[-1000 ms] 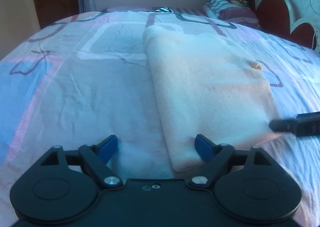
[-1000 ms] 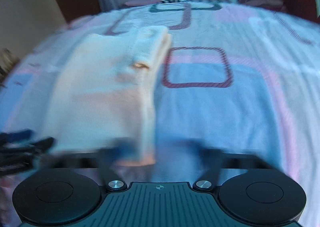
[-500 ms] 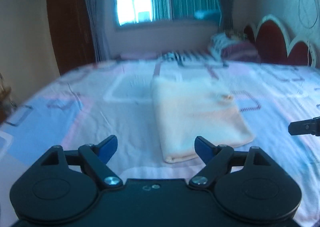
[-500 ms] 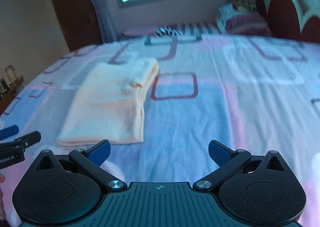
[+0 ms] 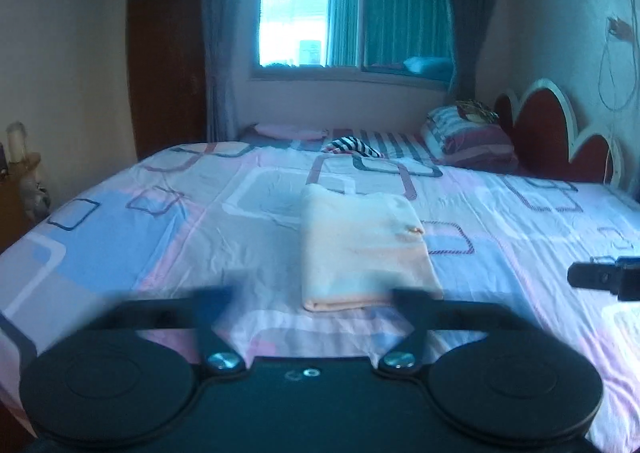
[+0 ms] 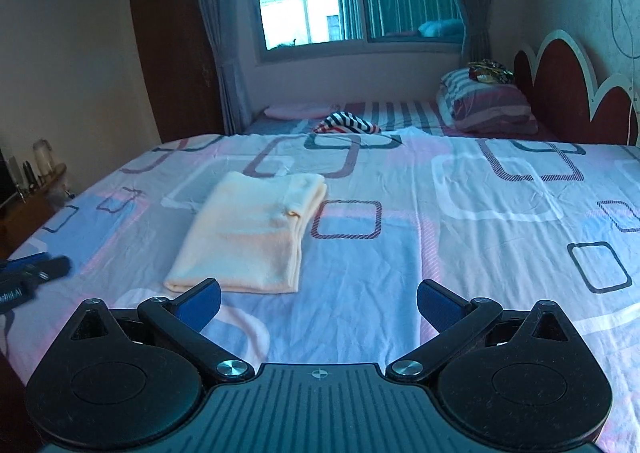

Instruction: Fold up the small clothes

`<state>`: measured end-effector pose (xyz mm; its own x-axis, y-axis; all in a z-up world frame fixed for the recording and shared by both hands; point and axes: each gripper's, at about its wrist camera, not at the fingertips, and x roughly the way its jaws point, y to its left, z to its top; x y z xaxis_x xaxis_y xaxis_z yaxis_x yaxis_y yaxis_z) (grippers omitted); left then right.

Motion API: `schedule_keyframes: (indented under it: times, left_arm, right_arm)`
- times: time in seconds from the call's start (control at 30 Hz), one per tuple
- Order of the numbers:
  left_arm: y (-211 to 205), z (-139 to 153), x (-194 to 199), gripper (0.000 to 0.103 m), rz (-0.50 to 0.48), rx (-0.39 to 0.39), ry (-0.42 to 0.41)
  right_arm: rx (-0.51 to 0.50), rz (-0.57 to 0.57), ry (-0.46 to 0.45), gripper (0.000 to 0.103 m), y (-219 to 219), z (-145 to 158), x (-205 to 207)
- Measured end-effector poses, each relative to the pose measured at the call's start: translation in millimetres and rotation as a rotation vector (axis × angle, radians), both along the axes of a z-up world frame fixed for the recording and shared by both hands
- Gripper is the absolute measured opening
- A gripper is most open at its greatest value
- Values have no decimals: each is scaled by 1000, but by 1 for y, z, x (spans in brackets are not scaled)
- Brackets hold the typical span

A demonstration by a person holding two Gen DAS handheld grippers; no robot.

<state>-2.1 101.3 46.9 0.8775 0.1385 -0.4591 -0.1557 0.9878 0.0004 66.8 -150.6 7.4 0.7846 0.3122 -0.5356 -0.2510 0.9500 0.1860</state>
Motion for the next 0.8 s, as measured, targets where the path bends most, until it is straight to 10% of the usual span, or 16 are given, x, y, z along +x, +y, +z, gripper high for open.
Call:
schedule_keyframes:
  times: [0.8]
  left_arm:
    - [-43, 27, -57, 96, -42, 53, -31]
  right_arm:
    - [-29, -41, -42, 103, -18, 28, -58]
